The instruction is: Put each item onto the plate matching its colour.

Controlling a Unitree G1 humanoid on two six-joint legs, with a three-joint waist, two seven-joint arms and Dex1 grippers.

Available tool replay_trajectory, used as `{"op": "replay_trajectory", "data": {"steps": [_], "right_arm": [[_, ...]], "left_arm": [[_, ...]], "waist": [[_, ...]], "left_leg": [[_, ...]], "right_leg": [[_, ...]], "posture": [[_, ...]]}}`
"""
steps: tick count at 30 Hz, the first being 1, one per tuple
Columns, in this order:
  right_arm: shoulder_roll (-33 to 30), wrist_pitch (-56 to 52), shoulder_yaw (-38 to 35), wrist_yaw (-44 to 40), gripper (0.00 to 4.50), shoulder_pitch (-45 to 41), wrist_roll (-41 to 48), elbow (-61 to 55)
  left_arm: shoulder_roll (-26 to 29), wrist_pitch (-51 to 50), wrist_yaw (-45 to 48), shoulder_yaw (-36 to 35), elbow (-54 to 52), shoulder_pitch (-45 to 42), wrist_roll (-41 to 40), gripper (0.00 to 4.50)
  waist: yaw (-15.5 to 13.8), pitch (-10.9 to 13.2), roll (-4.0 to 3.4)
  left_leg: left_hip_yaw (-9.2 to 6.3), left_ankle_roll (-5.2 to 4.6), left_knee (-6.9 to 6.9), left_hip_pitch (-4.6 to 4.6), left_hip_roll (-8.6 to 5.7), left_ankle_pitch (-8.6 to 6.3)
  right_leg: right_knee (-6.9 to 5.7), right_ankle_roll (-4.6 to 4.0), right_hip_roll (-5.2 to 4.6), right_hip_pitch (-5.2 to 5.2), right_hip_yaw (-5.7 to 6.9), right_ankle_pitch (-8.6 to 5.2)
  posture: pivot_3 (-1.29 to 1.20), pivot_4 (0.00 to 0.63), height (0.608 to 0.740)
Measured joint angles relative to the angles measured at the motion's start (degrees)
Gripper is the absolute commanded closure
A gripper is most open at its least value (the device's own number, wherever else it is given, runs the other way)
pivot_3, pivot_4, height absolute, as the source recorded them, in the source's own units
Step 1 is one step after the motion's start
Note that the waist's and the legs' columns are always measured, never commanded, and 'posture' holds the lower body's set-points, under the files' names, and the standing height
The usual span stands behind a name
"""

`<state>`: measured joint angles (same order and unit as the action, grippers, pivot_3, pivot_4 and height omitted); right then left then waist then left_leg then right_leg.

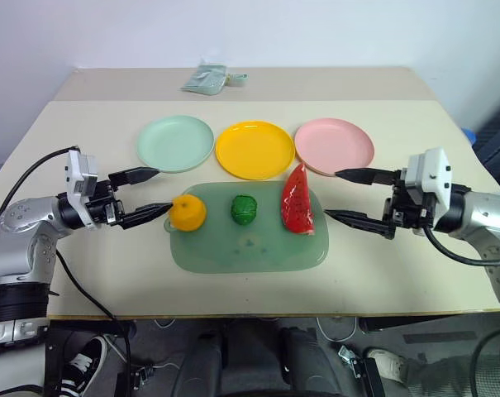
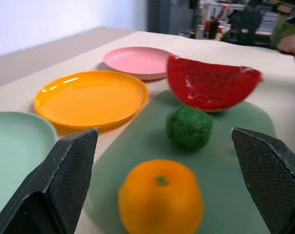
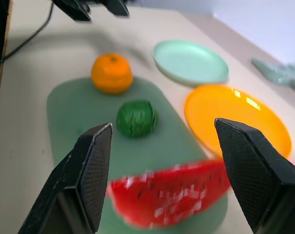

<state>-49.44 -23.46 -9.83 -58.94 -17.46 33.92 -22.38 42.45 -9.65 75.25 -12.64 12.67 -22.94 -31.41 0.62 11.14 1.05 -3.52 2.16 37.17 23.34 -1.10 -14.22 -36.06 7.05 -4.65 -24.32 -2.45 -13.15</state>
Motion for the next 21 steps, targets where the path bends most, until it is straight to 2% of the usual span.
{"op": "replay_trajectory", "data": {"steps": [19, 21], "right_arm": [[1.12, -1.19, 2.03, 1.49, 1.10, -1.02, 0.65, -5.56], [1.18, -1.22, 2.30, 1.95, 1.06, -1.00, 0.65, -5.93]], "left_arm": [[-3.78, 4.65, 1.22, 11.15, 9.91, -7.06, 10.90, 0.00], [-3.86, 4.71, 1.11, 12.19, 10.59, -7.16, 12.30, 0.56]], "waist": [[0.14, 0.00, 0.00], [0.08, 0.00, 0.01]], "left_leg": [[-0.01, 0.00, 0.00, 0.01, -0.01, 0.00], [0.00, 0.00, 0.01, 0.03, -0.01, 0.00]], "right_leg": [[-0.02, 0.01, 0.02, -0.01, 0.00, 0.00], [-0.01, 0.01, 0.00, -0.01, 0.00, 0.00]], "posture": [[0.00, 0.150, 0.740], [0.00, 0.150, 0.740]]}}
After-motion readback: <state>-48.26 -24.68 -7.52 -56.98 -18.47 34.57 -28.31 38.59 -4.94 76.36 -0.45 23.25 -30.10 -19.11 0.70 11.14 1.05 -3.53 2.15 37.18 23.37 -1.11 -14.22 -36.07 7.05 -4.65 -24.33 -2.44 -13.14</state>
